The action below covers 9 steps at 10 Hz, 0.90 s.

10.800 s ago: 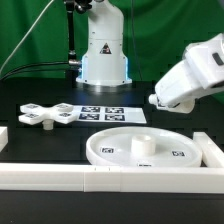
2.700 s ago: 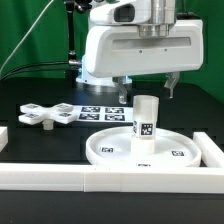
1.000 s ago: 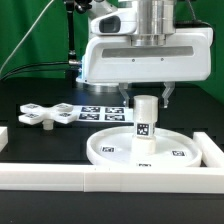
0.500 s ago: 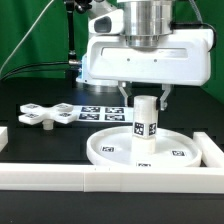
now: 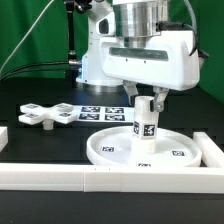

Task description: Assemble round table

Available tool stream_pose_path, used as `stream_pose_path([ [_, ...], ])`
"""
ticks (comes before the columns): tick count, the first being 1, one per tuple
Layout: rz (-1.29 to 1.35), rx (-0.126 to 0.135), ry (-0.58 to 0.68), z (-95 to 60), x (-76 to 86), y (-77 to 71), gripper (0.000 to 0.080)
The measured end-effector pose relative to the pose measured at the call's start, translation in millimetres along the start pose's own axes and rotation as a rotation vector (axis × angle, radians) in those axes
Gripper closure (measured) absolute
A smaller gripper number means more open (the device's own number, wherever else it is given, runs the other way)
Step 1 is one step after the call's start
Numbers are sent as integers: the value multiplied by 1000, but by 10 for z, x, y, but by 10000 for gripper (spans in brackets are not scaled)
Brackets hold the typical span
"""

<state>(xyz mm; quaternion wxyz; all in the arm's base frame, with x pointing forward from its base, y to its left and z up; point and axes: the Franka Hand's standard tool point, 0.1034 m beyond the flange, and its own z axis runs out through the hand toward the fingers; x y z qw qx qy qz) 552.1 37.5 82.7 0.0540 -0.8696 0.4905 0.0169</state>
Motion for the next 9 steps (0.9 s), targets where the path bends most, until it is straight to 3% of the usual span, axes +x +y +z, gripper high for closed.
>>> stream_pose_path([
  [3,344,16,-35,5,-19,-2,392],
  [8,434,25,-52,7,-20,-9,392],
  [9,393,26,-51,8,-23,-10,226],
])
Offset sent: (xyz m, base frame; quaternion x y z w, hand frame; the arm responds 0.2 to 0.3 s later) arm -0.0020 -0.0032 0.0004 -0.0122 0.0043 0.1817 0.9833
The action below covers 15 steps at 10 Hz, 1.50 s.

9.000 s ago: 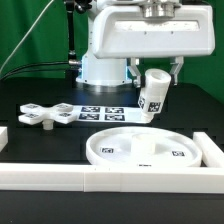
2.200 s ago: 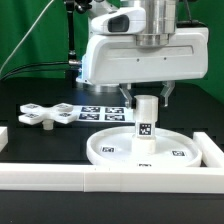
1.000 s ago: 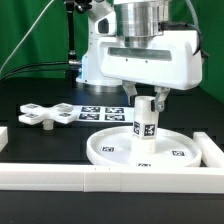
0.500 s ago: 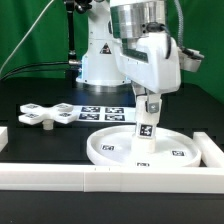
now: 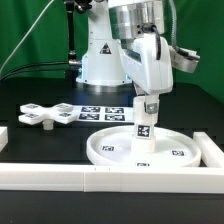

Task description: Assemble round table

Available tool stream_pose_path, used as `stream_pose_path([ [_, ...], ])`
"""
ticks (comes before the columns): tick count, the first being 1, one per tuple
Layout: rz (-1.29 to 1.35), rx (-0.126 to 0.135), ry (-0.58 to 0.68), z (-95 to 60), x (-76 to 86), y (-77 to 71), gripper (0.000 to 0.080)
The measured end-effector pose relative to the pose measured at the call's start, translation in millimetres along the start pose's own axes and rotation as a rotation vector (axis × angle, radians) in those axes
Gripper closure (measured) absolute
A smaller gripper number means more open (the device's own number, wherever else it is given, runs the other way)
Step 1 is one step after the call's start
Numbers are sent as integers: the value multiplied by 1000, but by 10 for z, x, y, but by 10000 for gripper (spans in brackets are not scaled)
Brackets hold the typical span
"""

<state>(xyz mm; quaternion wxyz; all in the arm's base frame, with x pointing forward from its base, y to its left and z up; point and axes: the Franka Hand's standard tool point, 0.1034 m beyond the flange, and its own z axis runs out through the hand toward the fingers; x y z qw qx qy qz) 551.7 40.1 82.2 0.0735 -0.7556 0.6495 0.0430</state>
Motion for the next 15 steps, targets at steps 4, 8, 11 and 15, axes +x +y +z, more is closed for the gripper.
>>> stream_pose_path([
  [4,-286,11,3,-30,16,-76,154],
  [8,-657,-5,23,-17,15,-100,151],
  [11,-966,-20,43,-22,-20,-148,151],
  [15,-1239,-27,39,-8,-2,-138,151],
])
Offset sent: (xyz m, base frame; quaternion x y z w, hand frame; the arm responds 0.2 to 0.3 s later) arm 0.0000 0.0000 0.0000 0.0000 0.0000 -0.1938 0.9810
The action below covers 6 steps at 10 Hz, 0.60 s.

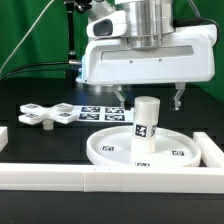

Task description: Assemble round table

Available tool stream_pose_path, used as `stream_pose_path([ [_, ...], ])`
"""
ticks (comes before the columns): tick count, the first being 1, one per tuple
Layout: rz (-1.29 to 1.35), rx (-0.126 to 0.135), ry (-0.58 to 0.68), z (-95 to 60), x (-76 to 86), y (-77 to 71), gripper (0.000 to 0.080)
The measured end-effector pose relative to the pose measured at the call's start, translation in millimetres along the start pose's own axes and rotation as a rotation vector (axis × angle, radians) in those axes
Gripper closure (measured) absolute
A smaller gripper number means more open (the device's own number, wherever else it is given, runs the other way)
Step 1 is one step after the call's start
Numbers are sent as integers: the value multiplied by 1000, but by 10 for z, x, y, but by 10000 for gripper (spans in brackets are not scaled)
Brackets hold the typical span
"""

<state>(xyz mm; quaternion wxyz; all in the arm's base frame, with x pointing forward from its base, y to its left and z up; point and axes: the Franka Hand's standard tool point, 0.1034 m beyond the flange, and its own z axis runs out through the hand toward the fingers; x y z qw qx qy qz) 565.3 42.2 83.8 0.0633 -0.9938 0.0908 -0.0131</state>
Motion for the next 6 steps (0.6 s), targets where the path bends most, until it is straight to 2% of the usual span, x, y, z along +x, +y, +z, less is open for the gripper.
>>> stream_pose_path([
  [4,-435,-51,6,14,-25,-19,151],
  [6,-589,-55,-1,24,-29,-2,151],
])
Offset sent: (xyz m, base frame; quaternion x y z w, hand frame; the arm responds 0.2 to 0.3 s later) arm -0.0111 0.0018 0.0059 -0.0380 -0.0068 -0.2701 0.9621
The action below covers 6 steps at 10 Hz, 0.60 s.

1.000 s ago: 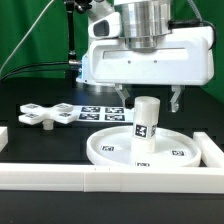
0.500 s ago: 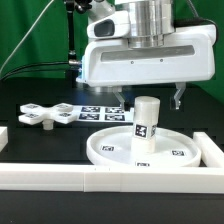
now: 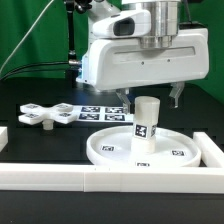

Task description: Assemble round table

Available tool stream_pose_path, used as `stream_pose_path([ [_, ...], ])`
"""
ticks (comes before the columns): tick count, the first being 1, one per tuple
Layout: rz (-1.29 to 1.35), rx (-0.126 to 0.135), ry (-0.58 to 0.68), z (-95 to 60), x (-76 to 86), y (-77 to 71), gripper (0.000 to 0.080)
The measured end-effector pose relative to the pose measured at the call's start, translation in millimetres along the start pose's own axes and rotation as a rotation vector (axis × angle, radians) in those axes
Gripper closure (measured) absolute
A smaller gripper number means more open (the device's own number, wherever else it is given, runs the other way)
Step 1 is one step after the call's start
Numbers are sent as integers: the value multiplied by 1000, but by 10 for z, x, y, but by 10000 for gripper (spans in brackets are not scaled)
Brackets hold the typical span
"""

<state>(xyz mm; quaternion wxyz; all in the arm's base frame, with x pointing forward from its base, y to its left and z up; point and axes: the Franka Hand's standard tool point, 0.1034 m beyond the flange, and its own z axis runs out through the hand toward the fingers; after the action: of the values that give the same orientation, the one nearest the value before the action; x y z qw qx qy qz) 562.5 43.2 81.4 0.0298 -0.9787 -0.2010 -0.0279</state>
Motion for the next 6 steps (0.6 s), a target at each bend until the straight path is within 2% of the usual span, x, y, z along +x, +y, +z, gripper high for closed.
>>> stream_pose_path([
  [4,-205,-1,-2,6,-10,17,151],
  [6,-430,-19,-28,8,8,0,151],
])
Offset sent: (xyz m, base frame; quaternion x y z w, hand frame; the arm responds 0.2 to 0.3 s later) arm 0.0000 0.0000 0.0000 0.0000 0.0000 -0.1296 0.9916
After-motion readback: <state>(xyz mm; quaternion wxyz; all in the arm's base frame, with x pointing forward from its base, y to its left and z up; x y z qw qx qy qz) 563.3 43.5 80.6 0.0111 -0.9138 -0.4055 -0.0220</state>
